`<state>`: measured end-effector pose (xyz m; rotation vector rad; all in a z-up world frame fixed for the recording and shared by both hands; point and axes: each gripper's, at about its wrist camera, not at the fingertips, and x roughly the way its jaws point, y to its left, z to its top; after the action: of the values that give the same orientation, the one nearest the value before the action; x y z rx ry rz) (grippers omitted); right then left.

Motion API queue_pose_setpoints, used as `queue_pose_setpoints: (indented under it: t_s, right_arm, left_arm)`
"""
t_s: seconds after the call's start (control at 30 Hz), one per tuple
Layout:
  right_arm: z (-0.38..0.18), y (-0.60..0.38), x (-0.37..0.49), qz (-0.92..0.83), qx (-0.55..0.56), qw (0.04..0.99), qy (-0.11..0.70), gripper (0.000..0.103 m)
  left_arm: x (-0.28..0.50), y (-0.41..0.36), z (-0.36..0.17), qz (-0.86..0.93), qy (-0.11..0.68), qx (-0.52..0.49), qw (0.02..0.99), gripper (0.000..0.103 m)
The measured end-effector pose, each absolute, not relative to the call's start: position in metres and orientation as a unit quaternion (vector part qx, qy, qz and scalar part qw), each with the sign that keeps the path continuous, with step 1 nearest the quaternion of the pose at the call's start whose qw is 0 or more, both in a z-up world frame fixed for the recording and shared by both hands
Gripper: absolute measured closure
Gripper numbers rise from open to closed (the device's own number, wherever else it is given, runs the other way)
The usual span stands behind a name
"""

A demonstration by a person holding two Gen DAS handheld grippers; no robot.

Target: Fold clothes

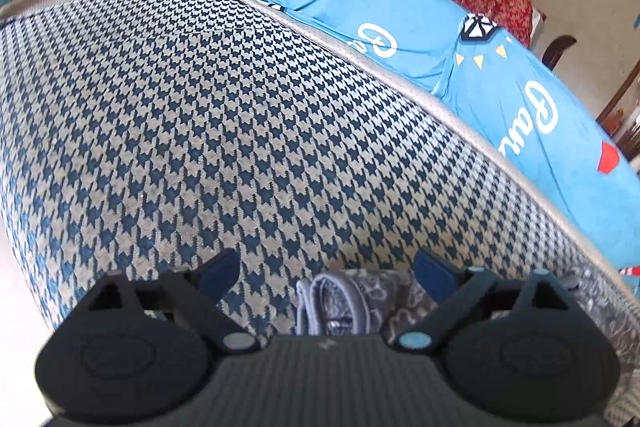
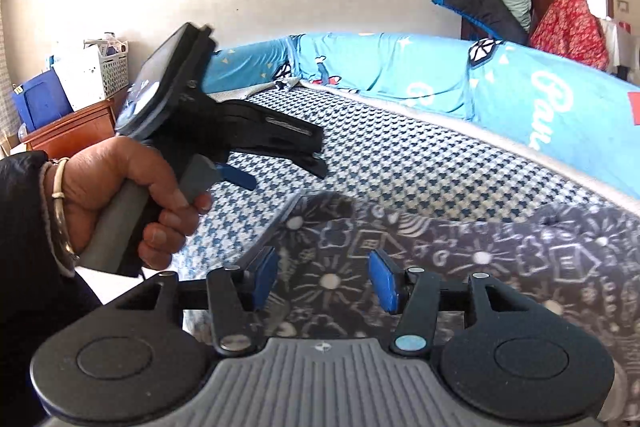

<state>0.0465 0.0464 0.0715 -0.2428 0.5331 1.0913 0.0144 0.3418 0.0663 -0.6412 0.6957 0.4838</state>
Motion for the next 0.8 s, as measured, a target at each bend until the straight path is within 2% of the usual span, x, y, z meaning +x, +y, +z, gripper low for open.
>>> queue_pose_setpoints:
  t_s: [0.17, 0.43, 0.6, 0.8]
  right_arm:
    - [0.075, -0.004, 0.089, 0.448, -0.082, 0.847, 0.275, 0.053]
    - [0.072, -0.040, 0.126, 0.396, -0.021, 0.862, 0.316, 0.052]
    - [0.067, -0.021, 0.121, 0.367, -0.094, 0.882, 0.280, 0.052]
    - [0.057, -0.012, 0.129, 0.376, -0.091, 0.873, 0.299, 0.052]
  left_arm:
    - [0.021, 0.326, 0.069, 0.194, 0.326, -0.296, 0.876, 0.007]
    - [0.047, 0.288, 0.065, 0.150, 0.352, -0.253, 0.889, 0.000]
    - [0.064, 0.273, 0.059, 0.140, 0.370, -0.247, 0.885, 0.000]
    - [0.077, 0.253, 0.064, 0.149, 0.357, -0.212, 0.897, 0.000]
